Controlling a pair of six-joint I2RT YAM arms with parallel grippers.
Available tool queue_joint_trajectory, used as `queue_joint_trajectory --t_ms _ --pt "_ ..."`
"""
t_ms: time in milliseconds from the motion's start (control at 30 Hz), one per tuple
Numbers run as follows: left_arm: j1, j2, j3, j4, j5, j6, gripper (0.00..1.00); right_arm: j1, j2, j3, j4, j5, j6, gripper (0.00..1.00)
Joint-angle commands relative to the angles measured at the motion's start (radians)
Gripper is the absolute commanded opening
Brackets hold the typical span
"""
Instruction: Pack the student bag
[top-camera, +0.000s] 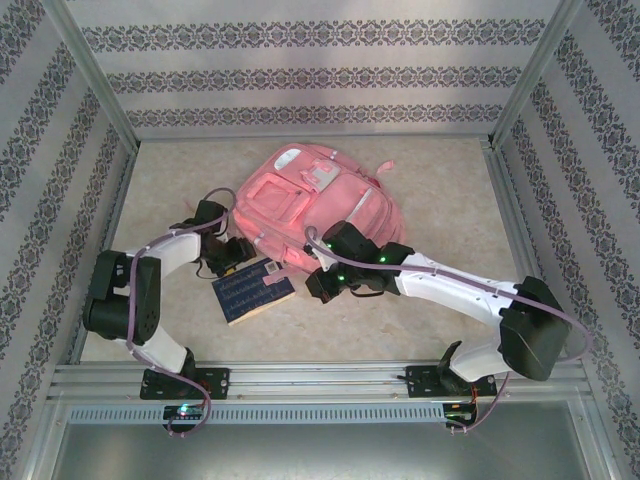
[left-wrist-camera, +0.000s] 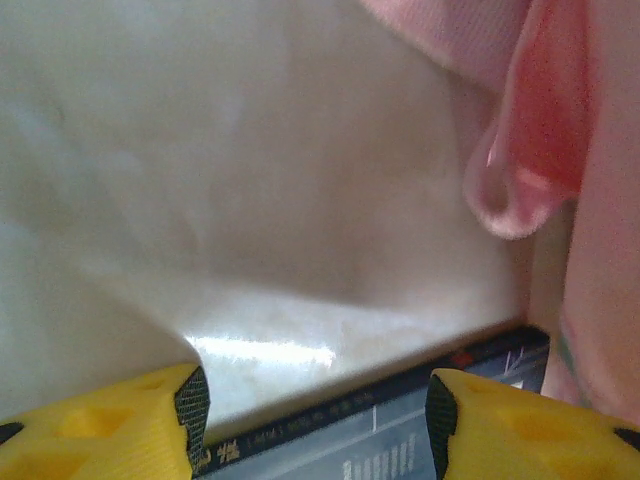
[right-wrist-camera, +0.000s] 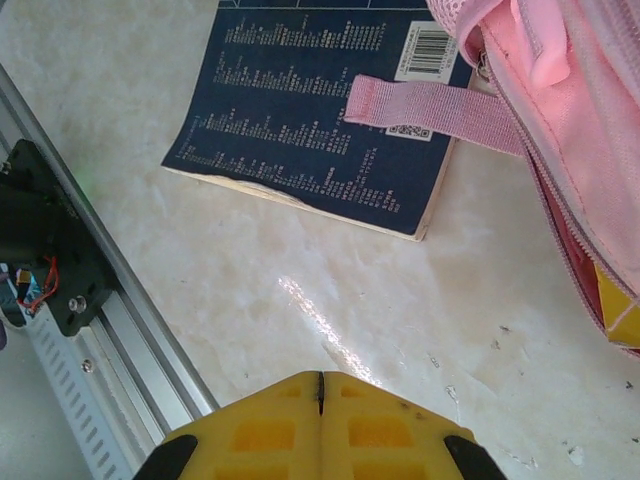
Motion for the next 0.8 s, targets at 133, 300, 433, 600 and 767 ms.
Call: queue_joint_trajectory --t_ms 133,300,433,600,767 --pt "-0.031 -0.112 -0.120 -0.056 0.079 -0.047 0.61 -0.001 0.043 0.041 -0.011 -0.028 -0.039 0.00" --pt "-0.053 -0.189 -0.192 -0.060 0.129 -0.104 0.61 -0.001 0.091 0.047 -0.009 -0.068 -0.033 0.00" --pt "-0.104 -0.247 -0.227 -0.070 0.153 -0.147 0.61 0.000 0.152 0.071 -0.044 -0.053 -0.027 0.00" --pt "-0.174 -0.259 -0.265 -0.049 0.167 -0.174 0.61 0.008 0.235 0.128 -0.153 0.042 -0.050 0.00" --pt "-0.197 -0.256 -0.308 0.017 0.178 -0.206 0.61 0.008 0.302 0.140 -0.155 0.014 -0.017 0.00"
